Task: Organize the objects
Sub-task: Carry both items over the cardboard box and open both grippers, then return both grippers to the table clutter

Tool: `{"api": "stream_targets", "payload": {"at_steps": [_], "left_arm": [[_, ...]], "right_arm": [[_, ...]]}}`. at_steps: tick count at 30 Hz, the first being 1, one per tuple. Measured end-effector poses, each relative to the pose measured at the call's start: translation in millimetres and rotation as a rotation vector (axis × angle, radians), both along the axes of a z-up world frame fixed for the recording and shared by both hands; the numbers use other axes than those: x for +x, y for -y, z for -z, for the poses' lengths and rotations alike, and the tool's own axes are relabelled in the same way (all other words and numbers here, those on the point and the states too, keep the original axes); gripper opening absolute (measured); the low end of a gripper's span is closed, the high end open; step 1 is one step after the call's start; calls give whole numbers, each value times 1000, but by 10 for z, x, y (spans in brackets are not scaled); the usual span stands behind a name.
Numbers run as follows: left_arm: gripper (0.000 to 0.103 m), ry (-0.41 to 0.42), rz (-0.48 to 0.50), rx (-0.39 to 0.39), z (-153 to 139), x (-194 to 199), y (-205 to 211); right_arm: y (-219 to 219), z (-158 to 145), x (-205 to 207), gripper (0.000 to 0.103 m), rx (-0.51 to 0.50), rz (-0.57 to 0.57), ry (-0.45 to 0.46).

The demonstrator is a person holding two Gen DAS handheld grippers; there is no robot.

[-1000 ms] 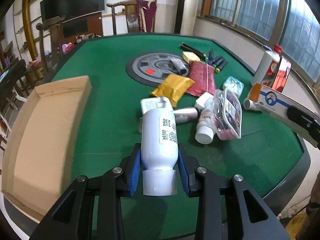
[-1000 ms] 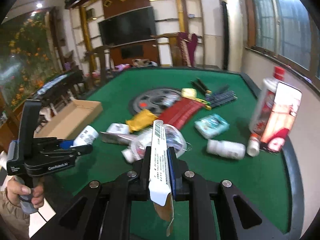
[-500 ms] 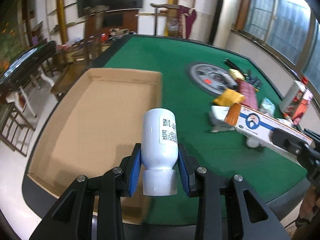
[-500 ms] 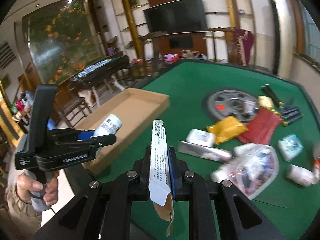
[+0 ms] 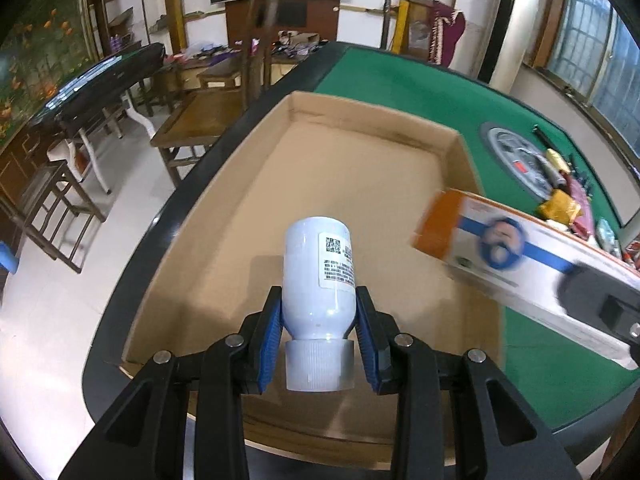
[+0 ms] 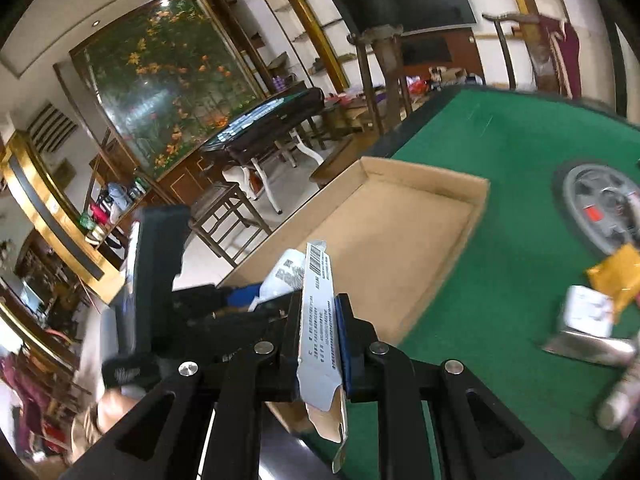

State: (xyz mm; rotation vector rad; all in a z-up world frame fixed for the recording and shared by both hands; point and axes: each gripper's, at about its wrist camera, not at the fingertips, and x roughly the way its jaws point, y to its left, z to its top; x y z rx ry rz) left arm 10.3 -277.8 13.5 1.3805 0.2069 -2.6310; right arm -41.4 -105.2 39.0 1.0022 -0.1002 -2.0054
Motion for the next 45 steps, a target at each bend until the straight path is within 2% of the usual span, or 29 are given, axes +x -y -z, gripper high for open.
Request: {"api": "stream_targets", "payload": {"at_steps": [5,11,21,22,24,25,28,31,33,38,40,41,42,45], "left_arm": [[34,42,14,-39,118,-45,133],[34,64,14,-52,211,-66,292],[34,56,6,-54,195,-41,426],[35,48,7,-55,172,-28,433],[48,32,4,-58,118,-11,447],[52,16,1,-64,75,11,439],[57,-21,-6,-79,-27,66,424],[57,-66,-35,-86,-134,150,445],[58,-92,-57,-72,-189,212,456],[60,-164,-123,-42,-388,446,463],[65,-193,-138,-38,-451,529,433],[66,-198,-141,-38,-470,545,413],[66,-198,-144,-42,-495,556,391],[66,-198,-144,-53,-551,552,314]], "right_arm": [[359,220,-161,16,18,38,51],[542,393,-257,16,45,55,87],[770,608,-164,19,67,-1,127],[786,626,-155,19,67,-9,134],[788,641,-161,21,65,-12,138],[783,644,-175,21,63,-14,140],[761,627,-190,33,57,-10,128],[696,562,-157,50,44,-13,95],[648,546,-118,53,28,-17,84],[470,446,-88,53,8,-16,62],[410,376,-57,59,4,-4,38],[368,318,-38,66,0,8,16],[322,255,-14,74,-7,16,-5],[202,92,66,84,-29,33,-50]]}}
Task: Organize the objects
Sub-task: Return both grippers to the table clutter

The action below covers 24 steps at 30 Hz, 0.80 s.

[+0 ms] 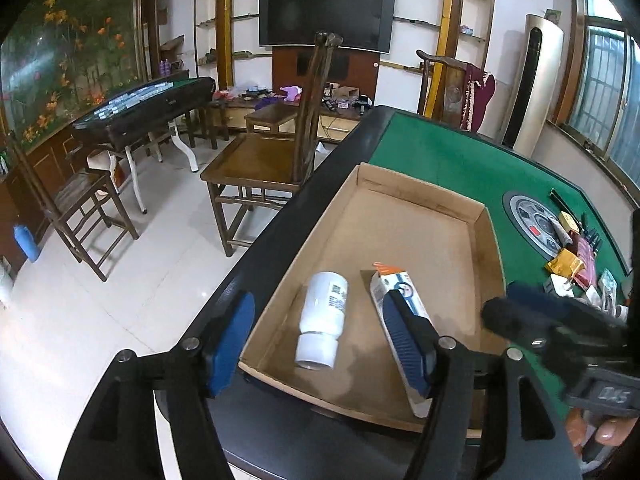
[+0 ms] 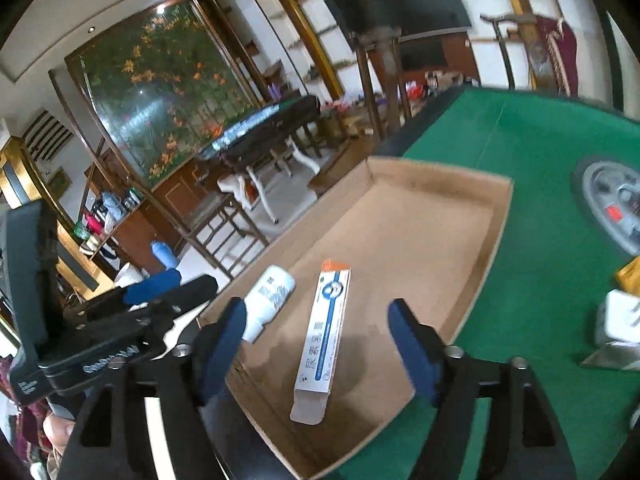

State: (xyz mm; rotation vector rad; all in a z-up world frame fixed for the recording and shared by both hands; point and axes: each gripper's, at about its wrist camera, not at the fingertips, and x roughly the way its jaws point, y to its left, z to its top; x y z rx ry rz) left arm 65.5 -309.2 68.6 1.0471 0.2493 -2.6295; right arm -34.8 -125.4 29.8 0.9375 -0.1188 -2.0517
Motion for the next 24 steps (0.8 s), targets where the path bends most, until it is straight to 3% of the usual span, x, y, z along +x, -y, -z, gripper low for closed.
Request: {"api": "stream_targets", "payload": {"at_steps": [9,15,19,24], "left_arm": [[72,-35,63,-24,-231,-31,-530],[73,-52,159,-40,-320,-114,-1070],[77,-67,241,6,-247,-197,-1417],[77,-10,370,40,7,-364,-1895]], "right_arm": [[-652,-377,152,96,-48,82,-85],[-1284,-515,209,101,-42,174,-143],[-1682,-533,264,101,0,254,-185],[-2315,-380,392,103,89,388,-217]]}}
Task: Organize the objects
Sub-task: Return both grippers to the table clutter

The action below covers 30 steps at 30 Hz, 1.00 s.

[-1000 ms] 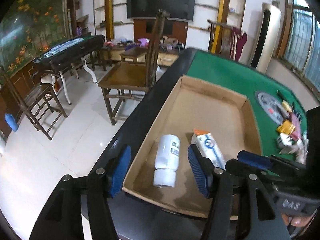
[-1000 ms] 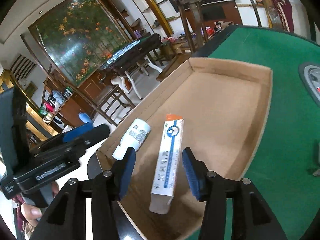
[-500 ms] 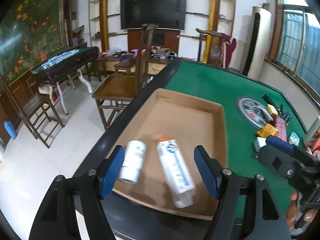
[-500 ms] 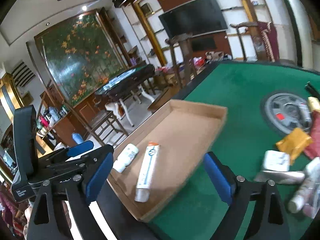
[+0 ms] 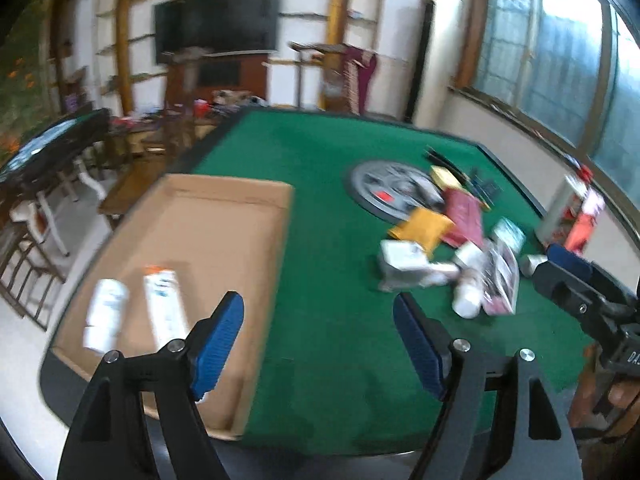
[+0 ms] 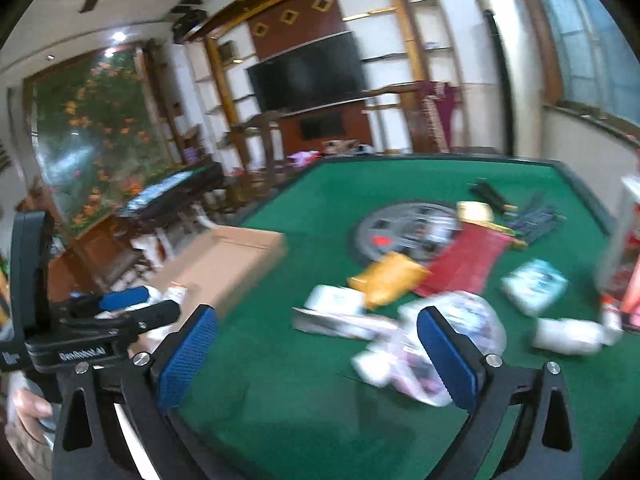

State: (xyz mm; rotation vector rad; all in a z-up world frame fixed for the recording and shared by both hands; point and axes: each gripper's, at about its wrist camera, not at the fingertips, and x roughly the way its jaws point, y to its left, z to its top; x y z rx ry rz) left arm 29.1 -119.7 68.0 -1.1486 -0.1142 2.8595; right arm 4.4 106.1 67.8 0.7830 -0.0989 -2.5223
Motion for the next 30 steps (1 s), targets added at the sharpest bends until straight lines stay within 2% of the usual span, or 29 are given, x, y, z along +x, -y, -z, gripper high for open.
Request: {"api": "stream_targets", "payload": {"at_steps": [4,10,15,18,21,25,28,30], "left_arm": [[77,50,82,-18,213,-147,-367],[77,106,169,-44,429,-474,-732],[77,119,261,-162,520,-808,-915],[77,135,317,-199,589,-977,-981],[76,171,330,-238,682,-1101,-1026],[76,214,371,-234,787,-1110,-1079],[65,206,407,-197,752,-995,-1112],[45,211,438,-164,730,-926,-1141]], "right_arm": [[-366,166,35,103,41,81,37],[-652,314,20,103,54,129,81],[-709,367,-27,103,37,138,115],[-717,414,-75,103,30,136,129],[-722,455,-119,103,23,138,147],[-730,490,-167,103,20,141,163],[-744,518,-209,103,15,146,177],[-755,534,-245,103,10,151,190]]}}
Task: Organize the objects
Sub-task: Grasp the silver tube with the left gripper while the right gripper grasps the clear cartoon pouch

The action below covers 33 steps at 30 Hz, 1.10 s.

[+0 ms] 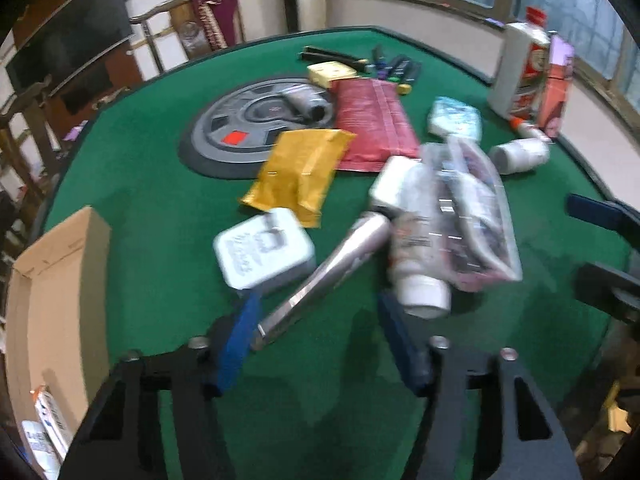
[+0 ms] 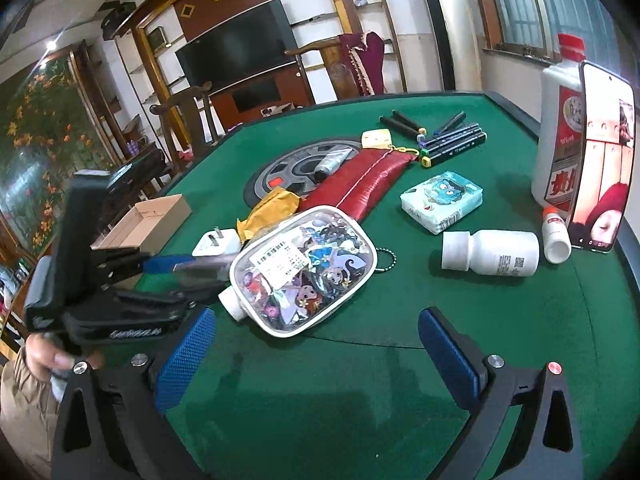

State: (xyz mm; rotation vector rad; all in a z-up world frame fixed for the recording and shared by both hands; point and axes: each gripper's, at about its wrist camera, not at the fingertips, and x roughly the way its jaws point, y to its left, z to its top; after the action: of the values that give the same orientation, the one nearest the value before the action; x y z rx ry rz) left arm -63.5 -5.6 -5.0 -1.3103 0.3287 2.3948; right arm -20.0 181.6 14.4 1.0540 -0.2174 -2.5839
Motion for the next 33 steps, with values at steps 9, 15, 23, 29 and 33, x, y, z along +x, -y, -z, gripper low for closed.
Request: {"api": "stream_targets", "payload": {"at_steps": [9,15,23,29,33], "left_arm": [[36,14,51,-33,69,-34,-223],[36,34,25,3,123,-138,-175],[27,37,-75,50,118,9,-12],[27,37,-118,105,118,157,117],[27,38,-124,108,117,121,99]], "right_arm": [[-56,2,-92,103,-29,34,24],[-16,14,-193,103,-89,43,62],[83,167,-473,103,-248,145,199],[183,251,-674,103,-273,204,246],[261,312,-732,102,-234,190,266]]}}
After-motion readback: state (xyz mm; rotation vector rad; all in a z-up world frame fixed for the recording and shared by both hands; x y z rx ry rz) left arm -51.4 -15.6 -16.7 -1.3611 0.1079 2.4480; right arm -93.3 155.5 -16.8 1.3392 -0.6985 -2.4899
